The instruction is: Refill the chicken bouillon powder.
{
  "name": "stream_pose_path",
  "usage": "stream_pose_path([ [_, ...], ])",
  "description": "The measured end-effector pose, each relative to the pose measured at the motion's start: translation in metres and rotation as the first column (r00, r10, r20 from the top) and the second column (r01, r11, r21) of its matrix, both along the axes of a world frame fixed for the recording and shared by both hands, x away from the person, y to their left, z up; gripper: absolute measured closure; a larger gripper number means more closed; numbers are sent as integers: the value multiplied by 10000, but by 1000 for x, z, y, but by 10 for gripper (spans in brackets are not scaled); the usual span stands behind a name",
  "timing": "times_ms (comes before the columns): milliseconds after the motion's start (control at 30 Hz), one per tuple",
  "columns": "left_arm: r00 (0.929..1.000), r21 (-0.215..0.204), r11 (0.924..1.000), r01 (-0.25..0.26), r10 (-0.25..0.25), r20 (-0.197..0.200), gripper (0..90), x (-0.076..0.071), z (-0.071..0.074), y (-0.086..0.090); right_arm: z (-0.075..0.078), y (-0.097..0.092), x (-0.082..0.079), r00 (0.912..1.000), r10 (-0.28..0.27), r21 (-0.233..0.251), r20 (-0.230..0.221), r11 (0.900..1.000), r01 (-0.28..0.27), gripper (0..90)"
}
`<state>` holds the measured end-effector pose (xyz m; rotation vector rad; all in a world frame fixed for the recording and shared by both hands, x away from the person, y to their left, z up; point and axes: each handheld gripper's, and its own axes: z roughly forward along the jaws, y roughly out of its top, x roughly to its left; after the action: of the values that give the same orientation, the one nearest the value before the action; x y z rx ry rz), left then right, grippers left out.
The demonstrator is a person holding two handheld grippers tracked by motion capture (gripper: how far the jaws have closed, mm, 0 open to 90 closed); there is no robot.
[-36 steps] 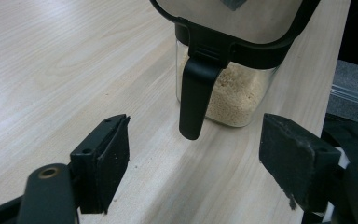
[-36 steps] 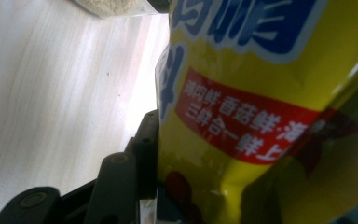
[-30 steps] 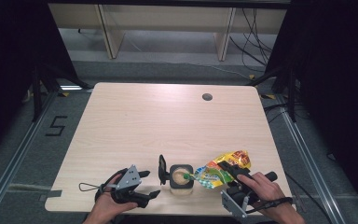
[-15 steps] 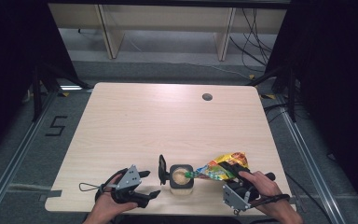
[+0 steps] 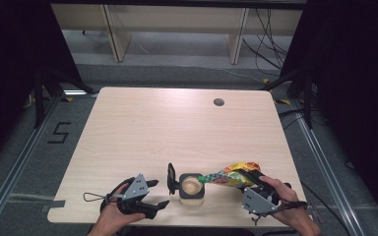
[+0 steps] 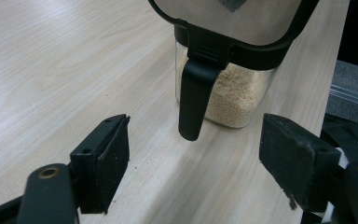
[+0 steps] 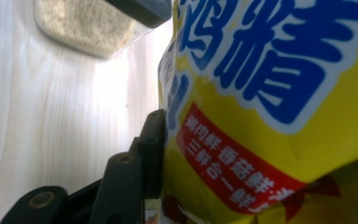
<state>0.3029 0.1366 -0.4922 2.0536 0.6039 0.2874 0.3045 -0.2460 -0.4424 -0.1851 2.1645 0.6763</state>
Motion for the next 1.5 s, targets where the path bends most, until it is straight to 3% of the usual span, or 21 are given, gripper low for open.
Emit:
stream_pose_path([
  [100, 10000, 16, 10000, -5, 5, 52, 241, 0, 0, 0, -2, -8, 3, 9991, -184, 588, -379, 9981, 206, 605],
  [133, 10000, 15, 10000, -10, 10, 52, 241, 0, 0, 0, -2, -10, 6, 9995, -25, 633, -322, 9980, 45, 605],
  [200, 10000, 33, 10000, 6, -7, 57, 241, 0, 0, 0, -5, -17, 6, 9952, -347, 1127, -918, 9926, 450, 606],
  [300, 10000, 24, 10000, 1, -1, 50, 241, 0, 0, 0, -9, -26, 13, 9911, -266, 1630, -1301, 9855, 478, 608],
  [367, 10000, 66, 10000, 12, -12, 42, 241, 0, 0, 0, -13, -31, 16, 9859, -301, 1965, -1648, 9785, 628, 611],
  [400, 9996, 198, 9997, 124, -128, 234, 241, 1, 1, 1, -16, -33, 16, 9806, -368, 2145, -1925, 9735, 787, 612],
  [433, 9999, 102, 9999, -80, 79, 90, 241, 0, 1, 0, -16, -35, 19, 9800, -315, 2240, -1967, 9716, 762, 613],
  [700, 10000, 29, 10000, -35, 34, 72, 241, 0, 0, 0, -19, -52, 26, 9672, -439, 3303, -2503, 9352, 1280, 614],
  [767, 10000, 42, 10000, -33, 33, 70, 241, 0, 0, 1, -19, -53, 27, 9655, -437, 3371, -2569, 9322, 1319, 613],
  [900, 10000, 27, 10000, -45, 45, 85, 241, 0, 0, 1, -20, -57, 28, 9571, -611, 3677, -2833, 9148, 1673, 609],
  [1100, 9999, 91, 10000, -10, 9, 169, 241, 0, 0, 1, -20, -57, 27, 9479, -931, 3778, -3046, 9017, 2100, 596],
  [1167, 9998, -3, 10000, -54, 54, 167, 241, 0, 0, 1, -19, -55, 26, 9466, -1056, 3701, -3045, 9026, 2198, 590],
  [1200, 9999, 60, 9999, -93, 92, 129, 241, 0, 0, 1, -18, -55, 26, 9505, -1097, 3675, -2906, 9044, 2167, 587],
  [1233, 9998, -69, 9999, -127, 128, 122, 241, 0, 0, 1, -18, -55, 26, 9479, -1213, 3679, -2946, 9011, 2296, 580],
  [1267, 9998, -25, 10000, -48, 48, 169, 241, 0, 0, 1, -19, -54, 24, 9397, -1364, 3665, -3136, 8955, 2523, 570],
  [1333, 9999, -93, 9999, -102, 103, 81, 241, 0, 0, 1, -19, -55, 22, 9400, -1553, 3727, -3038, 8886, 2673, 551],
  [1367, 9999, -11, 9999, -102, 102, 89, 241, 0, 0, 1, -20, -56, 21, 9349, -1664, 3749, -3134, 8829, 2828, 541],
  [1400, 9999, -8, 10000, -98, 98, 97, 241, 0, 0, 1, -20, -57, 21, 9368, -1703, 3752, -3058, 8827, 2829, 531],
  [1433, 9998, -28, 9999, -133, 133, 138, 241, 0, 0, 1, -20, -58, 20, 9340, -1774, 3772, -3101, 8788, 2922, 525],
  [1467, 9998, -40, 9999, -138, 138, 139, 241, 0, 0, 1, -20, -59, 18, 9264, -1933, 3835, -3231, 8682, 3149, 524],
  [1500, 9998, -38, 9999, -134, 134, 142, 241, 0, 0, 1, -20, -60, 17, 9261, -1892, 3811, -3265, 8703, 3122, 524],
])
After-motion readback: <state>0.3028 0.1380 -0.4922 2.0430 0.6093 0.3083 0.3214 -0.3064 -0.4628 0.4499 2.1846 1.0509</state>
